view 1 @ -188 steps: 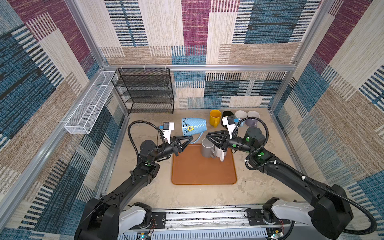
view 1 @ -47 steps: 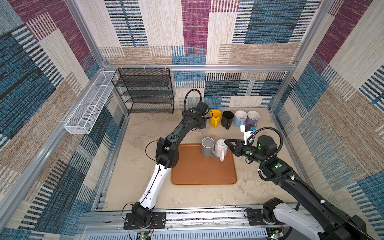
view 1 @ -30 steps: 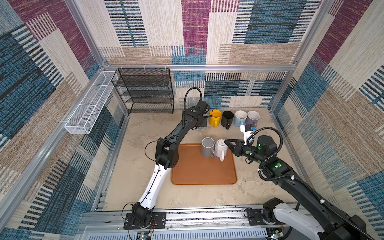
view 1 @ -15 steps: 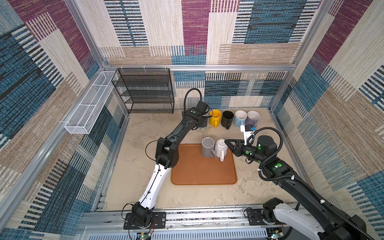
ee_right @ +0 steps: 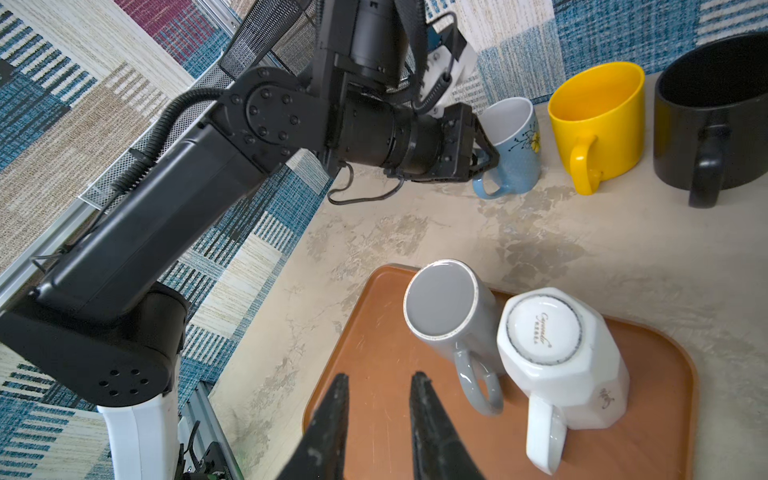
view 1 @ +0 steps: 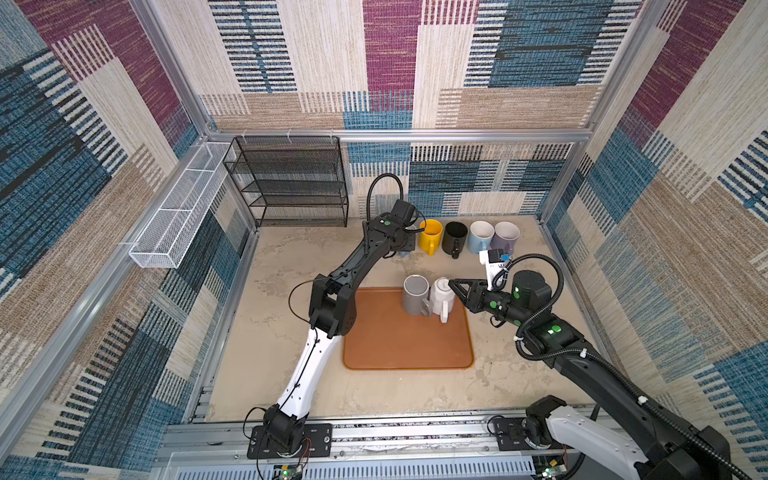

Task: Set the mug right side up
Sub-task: 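Lower the blue dotted mug upright beside the yellow mug, open left gripper, then lower the right gripper onto the white mug's base while the left gripper withdraws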

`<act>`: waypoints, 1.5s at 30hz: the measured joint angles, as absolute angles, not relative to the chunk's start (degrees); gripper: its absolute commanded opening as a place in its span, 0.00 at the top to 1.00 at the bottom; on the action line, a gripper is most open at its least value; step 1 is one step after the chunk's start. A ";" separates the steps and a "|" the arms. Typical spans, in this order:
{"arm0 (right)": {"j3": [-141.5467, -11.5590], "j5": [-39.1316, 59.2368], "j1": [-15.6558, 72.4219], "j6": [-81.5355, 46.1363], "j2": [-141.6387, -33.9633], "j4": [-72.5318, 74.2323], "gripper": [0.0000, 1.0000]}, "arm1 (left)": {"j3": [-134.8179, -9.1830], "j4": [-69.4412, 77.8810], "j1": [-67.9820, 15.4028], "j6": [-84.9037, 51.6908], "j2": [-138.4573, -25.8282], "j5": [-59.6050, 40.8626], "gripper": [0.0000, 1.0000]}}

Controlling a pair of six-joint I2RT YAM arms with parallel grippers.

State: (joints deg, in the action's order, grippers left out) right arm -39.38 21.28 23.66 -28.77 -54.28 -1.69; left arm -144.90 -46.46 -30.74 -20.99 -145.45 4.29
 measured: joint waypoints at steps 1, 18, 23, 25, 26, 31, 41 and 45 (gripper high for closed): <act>-39.44 20.91 23.66 -28.58 -54.30 -1.98 0.70 | -144.64 -46.28 -30.74 -20.91 -144.79 4.29 0.63; -40.60 14.31 23.66 -28.21 -59.18 -11.00 0.64 | -127.50 -45.04 -30.76 -18.35 -129.99 3.46 0.63; -40.58 12.88 23.79 -28.25 -61.93 -13.21 0.63 | -117.75 -42.26 -30.81 -17.67 -123.24 2.66 0.64; -40.60 12.29 24.05 -28.34 -63.29 -14.09 0.63 | -112.92 -40.01 -30.85 -17.47 -120.29 2.61 0.64; -40.64 11.88 24.16 -28.45 -63.92 -14.44 0.63 | -110.59 -38.89 -30.87 -17.39 -118.96 2.55 0.64; -41.87 9.96 25.56 -28.64 -67.79 -16.34 0.65 | -101.78 -34.17 -30.87 -16.80 -113.54 1.72 0.64; -45.87 4.56 30.24 -31.75 -76.42 -20.21 0.61 | -82.32 -24.82 -30.87 -16.97 -102.50 1.37 0.65; -47.16 3.14 31.18 -32.95 -79.46 -20.91 0.61 | -75.40 -21.85 -30.87 -17.69 -99.29 1.32 0.65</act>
State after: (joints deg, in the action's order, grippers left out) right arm -47.16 3.14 31.18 -32.95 -79.46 -20.91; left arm -75.40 -21.85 -30.87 -17.69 -99.29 1.32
